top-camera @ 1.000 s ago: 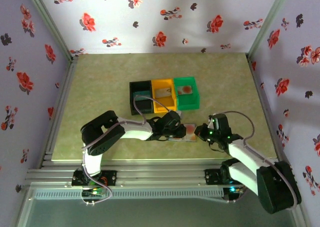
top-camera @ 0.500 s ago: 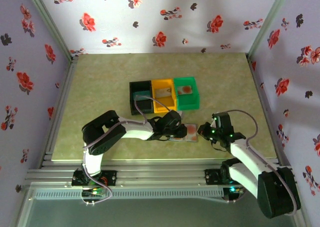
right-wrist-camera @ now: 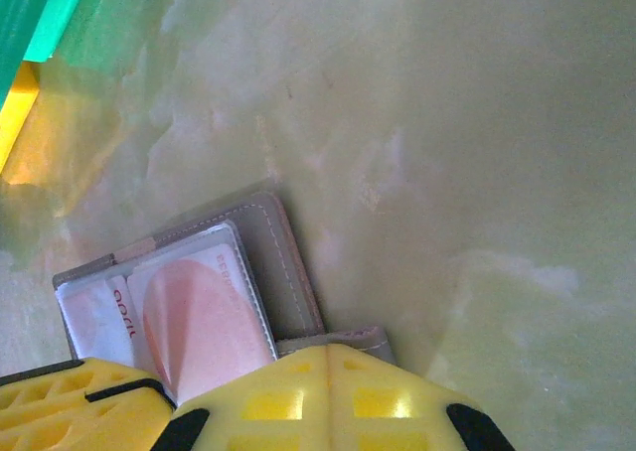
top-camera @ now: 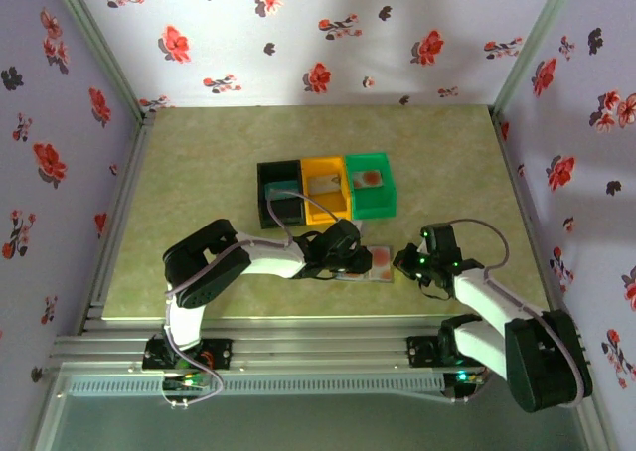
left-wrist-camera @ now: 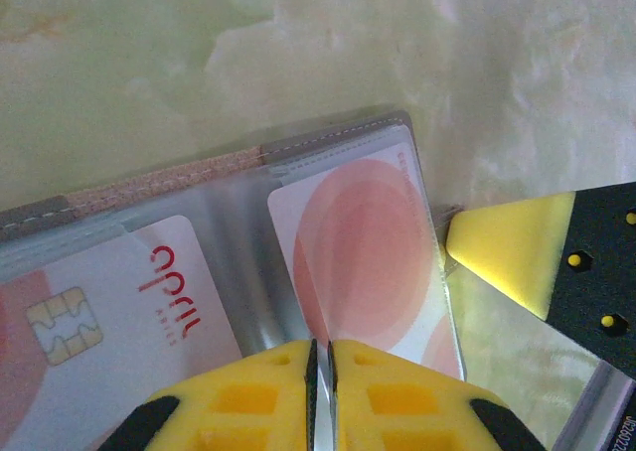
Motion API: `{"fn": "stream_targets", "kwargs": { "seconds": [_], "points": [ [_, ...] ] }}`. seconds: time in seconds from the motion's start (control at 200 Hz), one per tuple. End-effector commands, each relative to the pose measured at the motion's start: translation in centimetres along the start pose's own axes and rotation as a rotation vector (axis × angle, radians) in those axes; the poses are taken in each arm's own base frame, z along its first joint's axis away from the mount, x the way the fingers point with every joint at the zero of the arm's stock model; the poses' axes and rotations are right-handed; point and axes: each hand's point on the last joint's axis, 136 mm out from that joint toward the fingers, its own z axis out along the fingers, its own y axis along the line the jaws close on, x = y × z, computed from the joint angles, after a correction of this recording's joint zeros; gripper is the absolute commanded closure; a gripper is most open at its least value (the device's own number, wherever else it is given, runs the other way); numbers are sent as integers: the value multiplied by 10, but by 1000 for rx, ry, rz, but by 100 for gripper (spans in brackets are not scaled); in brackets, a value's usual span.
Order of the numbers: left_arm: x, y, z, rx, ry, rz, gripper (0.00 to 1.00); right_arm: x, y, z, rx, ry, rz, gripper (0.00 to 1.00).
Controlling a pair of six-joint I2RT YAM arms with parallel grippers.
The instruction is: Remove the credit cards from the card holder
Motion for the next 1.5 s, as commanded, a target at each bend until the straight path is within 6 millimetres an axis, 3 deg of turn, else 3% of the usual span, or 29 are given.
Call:
{"fn": "stream_targets", "kwargs": {
  "seconds": [0.0, 0.4, 0.825, 1.015, 1.26, 1.495],
  "points": [
    [18, 13, 11, -37, 60, -20, 84, -8, -10, 2, 51, -38, 27, 100],
    [12, 4, 11, -10, 45, -17, 81, -4, -14, 8, 66, -5, 51, 100],
    [4, -11, 7, 42, 21, -13, 90, -1, -13, 10, 51, 8, 57, 100],
    [-3, -20, 0, 70, -2, -7, 100, 0, -12, 10, 47, 11, 58, 100],
    [-10, -29, -13, 93, -32, 4, 100, -1, -12, 9, 47, 8, 57, 100],
    [-10, -22, -23, 78, -48, 2, 100, -1, -13, 9, 54, 6, 59, 100]
  ]
}}
